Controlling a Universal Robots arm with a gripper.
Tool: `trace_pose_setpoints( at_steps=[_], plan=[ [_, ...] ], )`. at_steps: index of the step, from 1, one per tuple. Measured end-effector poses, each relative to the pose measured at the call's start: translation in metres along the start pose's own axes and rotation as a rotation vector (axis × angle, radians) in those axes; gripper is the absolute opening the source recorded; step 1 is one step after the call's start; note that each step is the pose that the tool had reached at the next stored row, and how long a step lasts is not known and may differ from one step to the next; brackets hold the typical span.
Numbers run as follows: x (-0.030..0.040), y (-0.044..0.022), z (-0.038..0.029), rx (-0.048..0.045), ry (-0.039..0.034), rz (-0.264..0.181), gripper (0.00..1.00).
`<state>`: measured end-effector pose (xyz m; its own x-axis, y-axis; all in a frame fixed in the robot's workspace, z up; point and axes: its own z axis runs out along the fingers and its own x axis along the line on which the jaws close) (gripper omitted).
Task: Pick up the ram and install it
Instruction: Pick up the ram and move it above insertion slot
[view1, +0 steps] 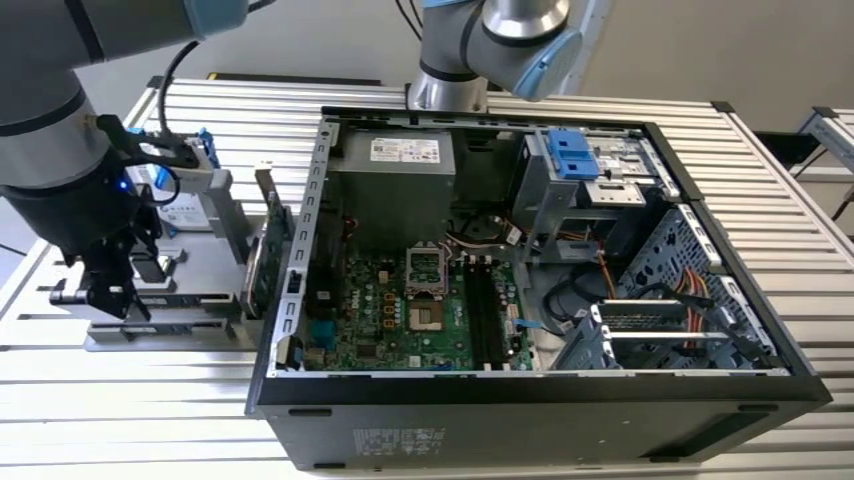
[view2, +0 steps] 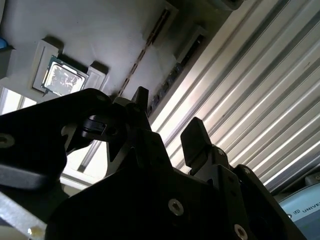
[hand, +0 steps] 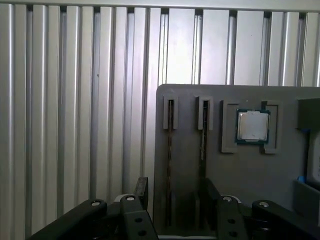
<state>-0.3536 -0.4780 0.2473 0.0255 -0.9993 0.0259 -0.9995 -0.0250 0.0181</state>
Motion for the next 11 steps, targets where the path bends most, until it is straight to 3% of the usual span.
trace_pose_setpoints(
  at_steps=[11],
  plan=[
    [0.0017,-0.0001,0.0092,-0.0001,0.0001,0.0,1.0]
  ],
)
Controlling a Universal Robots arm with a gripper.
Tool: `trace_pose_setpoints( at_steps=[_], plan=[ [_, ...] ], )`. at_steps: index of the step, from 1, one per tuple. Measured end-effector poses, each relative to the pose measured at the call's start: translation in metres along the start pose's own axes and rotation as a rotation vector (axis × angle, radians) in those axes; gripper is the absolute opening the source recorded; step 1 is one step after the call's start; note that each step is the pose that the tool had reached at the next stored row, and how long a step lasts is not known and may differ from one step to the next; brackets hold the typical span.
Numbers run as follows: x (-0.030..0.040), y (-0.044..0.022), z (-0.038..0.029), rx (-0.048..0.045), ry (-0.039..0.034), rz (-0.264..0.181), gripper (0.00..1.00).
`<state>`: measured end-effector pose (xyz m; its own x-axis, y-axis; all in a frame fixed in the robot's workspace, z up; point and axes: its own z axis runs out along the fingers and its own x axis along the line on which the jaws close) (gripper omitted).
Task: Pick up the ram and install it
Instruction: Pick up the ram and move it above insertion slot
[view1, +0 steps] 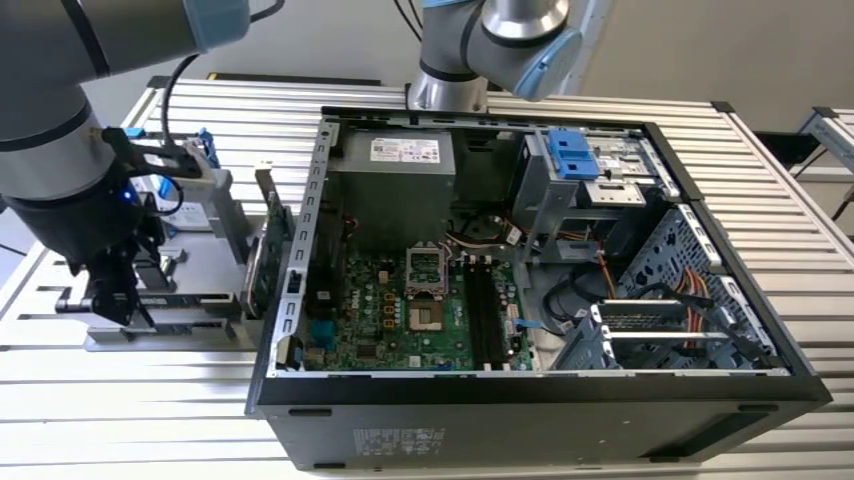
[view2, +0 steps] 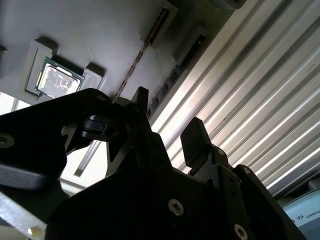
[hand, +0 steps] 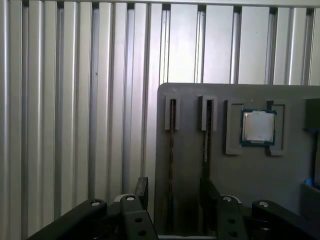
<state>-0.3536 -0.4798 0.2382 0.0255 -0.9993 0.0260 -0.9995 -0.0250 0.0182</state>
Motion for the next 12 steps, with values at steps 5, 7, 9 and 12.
trace_pose_setpoints(
  at_steps=[5,7,9,12],
  plan=[
    [0.0003,-0.0001,0.0041,0.0,0.0,0.0,1.0],
    [0.0004,-0.0001,0.0054,0.0,0.0,0.0,1.0],
    [0.0004,-0.0001,0.007,0.0001,-0.0001,0.0,1.0],
    [0.0004,-0.0002,0.0095,0.0,0.0,0.0,1.0]
  ],
)
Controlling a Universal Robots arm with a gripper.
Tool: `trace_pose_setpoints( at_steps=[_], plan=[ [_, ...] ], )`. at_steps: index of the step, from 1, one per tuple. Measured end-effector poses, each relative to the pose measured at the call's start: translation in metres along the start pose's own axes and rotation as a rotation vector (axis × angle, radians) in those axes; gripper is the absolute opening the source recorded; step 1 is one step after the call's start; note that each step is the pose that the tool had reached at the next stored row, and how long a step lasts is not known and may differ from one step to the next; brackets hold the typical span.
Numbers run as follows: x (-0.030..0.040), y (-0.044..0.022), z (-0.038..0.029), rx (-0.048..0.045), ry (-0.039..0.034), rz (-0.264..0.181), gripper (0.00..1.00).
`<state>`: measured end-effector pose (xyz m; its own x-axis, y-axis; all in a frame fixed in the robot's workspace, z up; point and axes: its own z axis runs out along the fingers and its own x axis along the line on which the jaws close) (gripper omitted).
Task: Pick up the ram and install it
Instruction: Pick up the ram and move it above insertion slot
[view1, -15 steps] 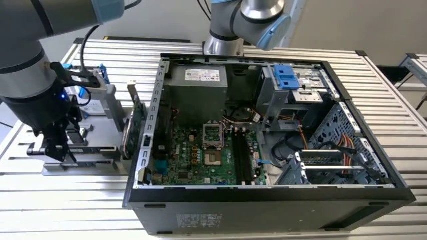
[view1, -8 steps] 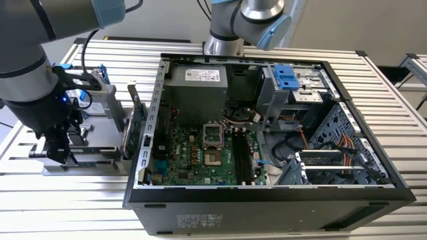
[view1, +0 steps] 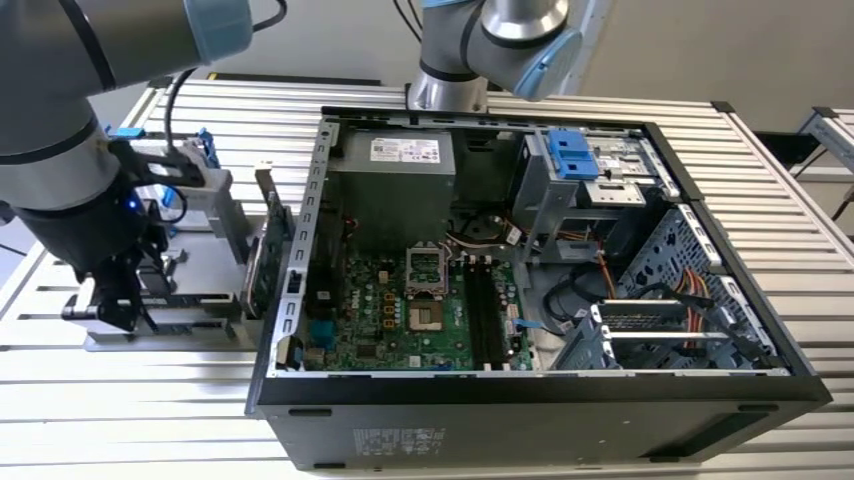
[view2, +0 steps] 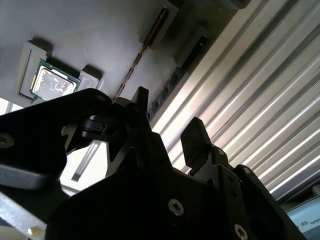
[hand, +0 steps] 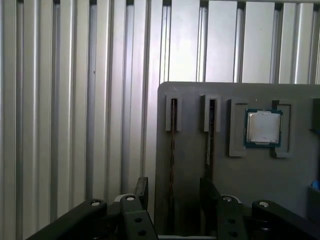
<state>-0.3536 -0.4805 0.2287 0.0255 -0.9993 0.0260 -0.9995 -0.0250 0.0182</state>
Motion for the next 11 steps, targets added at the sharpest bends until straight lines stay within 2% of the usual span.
trace_pose_setpoints(
  at_steps=[11],
  plan=[
    [-0.0002,-0.0002,0.0084,0.0,0.0,0.0,1.0]
  ],
)
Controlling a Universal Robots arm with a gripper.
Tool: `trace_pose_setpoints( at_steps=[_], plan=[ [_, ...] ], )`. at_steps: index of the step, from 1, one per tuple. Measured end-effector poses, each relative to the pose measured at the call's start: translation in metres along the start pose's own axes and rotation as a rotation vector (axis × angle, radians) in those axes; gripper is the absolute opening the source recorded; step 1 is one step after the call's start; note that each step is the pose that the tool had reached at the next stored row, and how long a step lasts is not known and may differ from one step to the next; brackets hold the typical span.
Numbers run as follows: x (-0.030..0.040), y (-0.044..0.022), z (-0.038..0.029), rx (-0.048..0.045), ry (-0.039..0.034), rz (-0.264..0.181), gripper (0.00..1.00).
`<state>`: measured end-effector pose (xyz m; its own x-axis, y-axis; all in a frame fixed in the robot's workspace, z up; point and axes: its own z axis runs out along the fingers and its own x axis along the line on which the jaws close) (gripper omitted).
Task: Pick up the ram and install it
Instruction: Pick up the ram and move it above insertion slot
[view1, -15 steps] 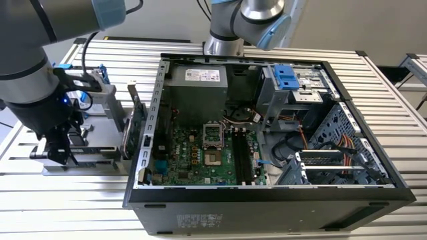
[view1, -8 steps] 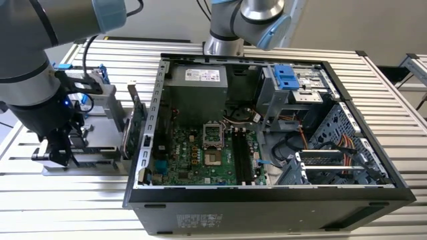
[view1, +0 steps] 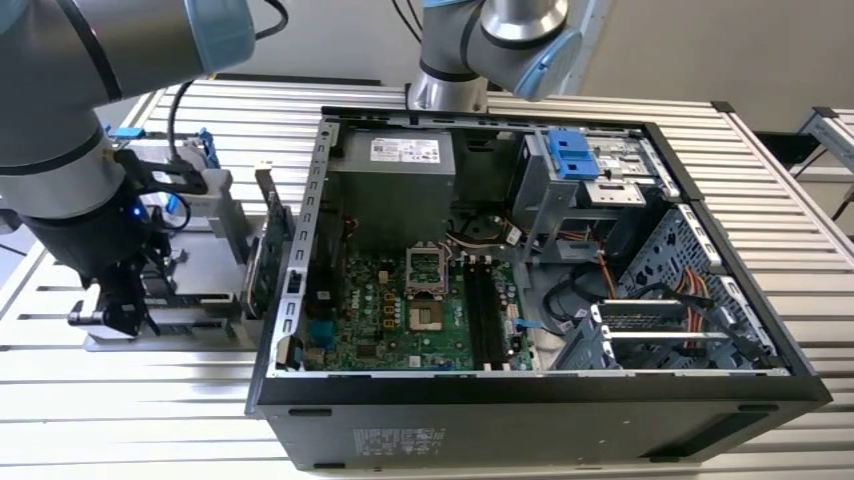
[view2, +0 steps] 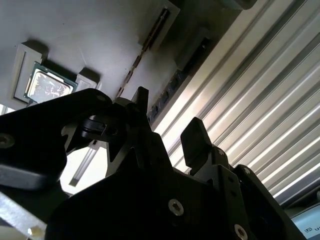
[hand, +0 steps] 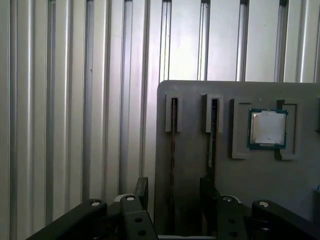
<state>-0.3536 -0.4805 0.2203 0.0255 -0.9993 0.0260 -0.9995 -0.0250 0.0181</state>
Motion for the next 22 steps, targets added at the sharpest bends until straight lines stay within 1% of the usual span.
trace_pose_setpoints(
  at_steps=[7,9,18,22],
  plan=[
    [0.0,0.0,0.0006,-0.0002,0.0,0.0,1.0],
    [-0.0001,-0.0001,0.0017,0.0001,-0.0003,0.0,1.0],
    [-0.0003,-0.0003,0.0124,-0.0002,0.0,0.0,1.0],
    [-0.0004,-0.0003,0.0152,-0.0003,0.0,0.0,1.0]
  ],
)
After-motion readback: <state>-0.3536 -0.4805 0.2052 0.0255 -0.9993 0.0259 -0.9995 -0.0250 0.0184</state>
